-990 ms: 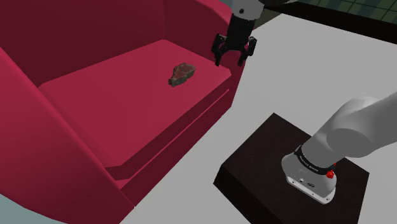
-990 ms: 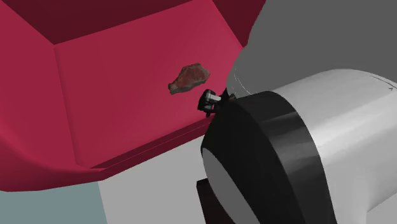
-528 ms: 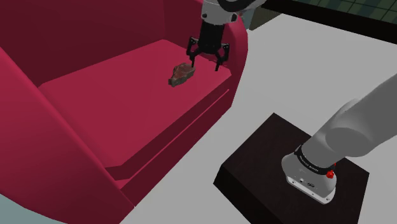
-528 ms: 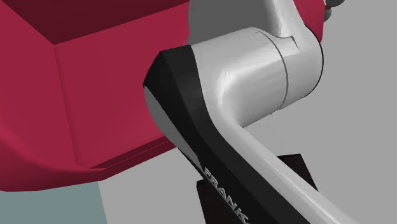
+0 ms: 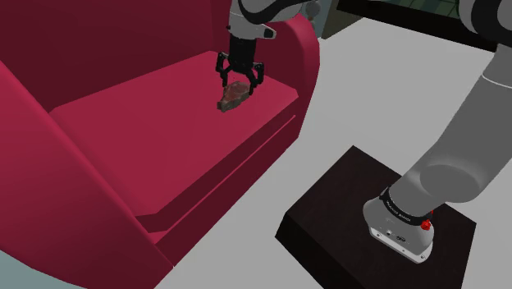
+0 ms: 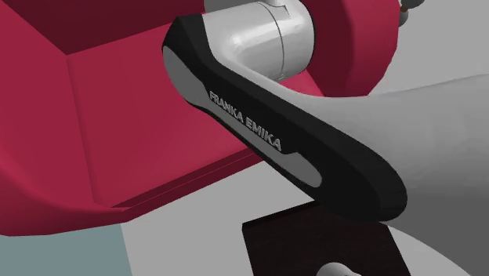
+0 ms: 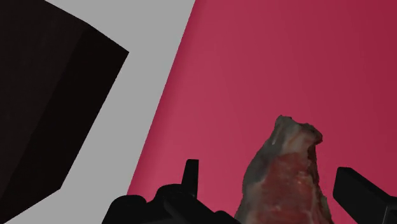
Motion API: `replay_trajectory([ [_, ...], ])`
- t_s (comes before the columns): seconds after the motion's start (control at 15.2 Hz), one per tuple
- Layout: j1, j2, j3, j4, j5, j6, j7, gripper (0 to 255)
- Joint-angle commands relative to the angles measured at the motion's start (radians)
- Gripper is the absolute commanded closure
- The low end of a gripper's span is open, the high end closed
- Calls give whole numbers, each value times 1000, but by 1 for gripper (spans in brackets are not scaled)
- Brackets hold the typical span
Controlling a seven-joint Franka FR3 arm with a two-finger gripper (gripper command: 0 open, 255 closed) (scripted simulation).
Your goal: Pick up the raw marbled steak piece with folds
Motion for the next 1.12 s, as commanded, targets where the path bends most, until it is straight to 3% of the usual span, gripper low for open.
replay_trajectory([
  [0.0,16,94,-8,88,-16,1,96,0],
  [0.13,26,150,-19,146,-22,-4,148,0],
  [0.73,29,179,-23,85,-26,85,138,0],
  [0.79,29,180,-23,87,-27,84,138,255],
  [1.06,29,179,-23,86,-26,85,139,255],
])
